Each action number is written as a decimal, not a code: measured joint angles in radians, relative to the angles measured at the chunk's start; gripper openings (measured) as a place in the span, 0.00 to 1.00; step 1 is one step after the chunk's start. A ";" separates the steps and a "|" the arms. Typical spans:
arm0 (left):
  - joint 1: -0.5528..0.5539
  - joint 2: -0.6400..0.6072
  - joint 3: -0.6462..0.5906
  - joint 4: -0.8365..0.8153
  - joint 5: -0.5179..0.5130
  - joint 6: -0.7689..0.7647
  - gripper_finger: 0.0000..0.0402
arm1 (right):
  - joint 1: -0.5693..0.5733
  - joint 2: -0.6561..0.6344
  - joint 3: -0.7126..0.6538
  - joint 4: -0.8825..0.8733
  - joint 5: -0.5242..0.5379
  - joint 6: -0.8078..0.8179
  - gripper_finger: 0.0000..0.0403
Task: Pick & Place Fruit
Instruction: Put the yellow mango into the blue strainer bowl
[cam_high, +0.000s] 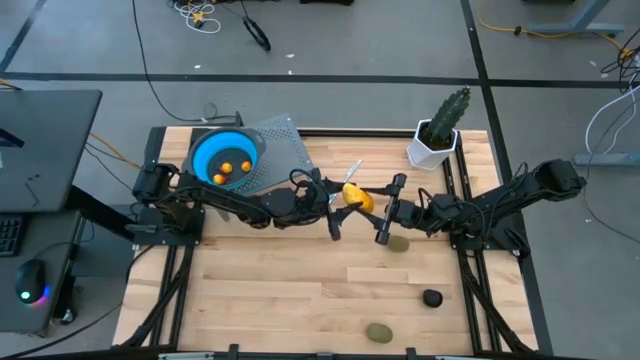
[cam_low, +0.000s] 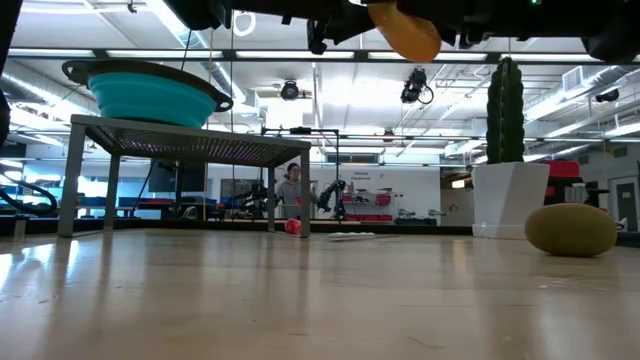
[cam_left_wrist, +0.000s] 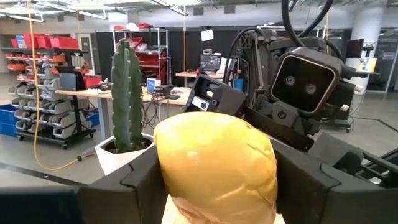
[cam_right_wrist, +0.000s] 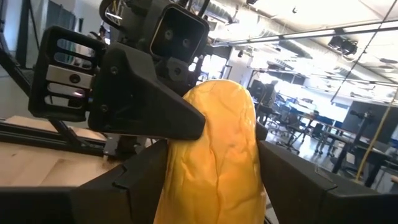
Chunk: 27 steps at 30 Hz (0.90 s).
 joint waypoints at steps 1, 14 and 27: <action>0.000 0.000 0.000 0.000 -0.001 0.003 0.60 | 0.000 0.000 0.000 0.000 0.006 -0.002 0.62; 0.000 0.000 -0.001 -0.014 -0.024 0.030 0.60 | 0.002 -0.002 0.000 -0.035 0.032 0.013 0.63; -0.003 0.000 -0.001 -0.025 -0.082 0.109 0.60 | 0.008 -0.001 0.000 -0.061 0.067 0.038 0.73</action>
